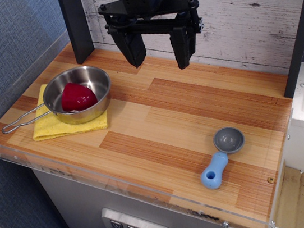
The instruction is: Put the food behind the spoon
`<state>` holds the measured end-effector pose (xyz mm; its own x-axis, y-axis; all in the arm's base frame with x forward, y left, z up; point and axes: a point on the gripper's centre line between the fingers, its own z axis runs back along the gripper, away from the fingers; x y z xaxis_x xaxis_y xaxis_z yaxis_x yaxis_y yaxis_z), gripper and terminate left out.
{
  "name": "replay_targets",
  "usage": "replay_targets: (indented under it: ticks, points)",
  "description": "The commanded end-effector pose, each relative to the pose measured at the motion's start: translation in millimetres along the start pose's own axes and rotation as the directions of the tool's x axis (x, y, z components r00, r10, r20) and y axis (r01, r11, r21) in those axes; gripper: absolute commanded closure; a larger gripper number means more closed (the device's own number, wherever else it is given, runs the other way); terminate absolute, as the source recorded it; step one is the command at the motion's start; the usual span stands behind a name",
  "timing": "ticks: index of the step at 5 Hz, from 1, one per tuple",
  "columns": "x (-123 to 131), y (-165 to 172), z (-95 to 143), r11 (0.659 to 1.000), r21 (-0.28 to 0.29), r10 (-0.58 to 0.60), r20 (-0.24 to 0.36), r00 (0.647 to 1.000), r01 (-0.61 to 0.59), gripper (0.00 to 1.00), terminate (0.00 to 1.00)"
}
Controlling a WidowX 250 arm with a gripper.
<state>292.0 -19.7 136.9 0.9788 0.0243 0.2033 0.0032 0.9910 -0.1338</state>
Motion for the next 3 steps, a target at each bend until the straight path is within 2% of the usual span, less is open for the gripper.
replay_targets:
  ticks: [1, 2, 3]
  points:
    - [0.0, 0.0, 0.0, 1.000, 0.000, 0.000, 0.000, 1.000, 0.000, 0.00, 0.00]
    - [-1.2, 29.0, 2.7, 0.999, 0.032, 0.034, -0.002, 0.999, -0.034, 0.00, 0.00]
    - [-4.1, 66.5, 6.4, 0.991, 0.095, 0.091, 0.012, 0.996, -0.092, 0.00, 0.00]
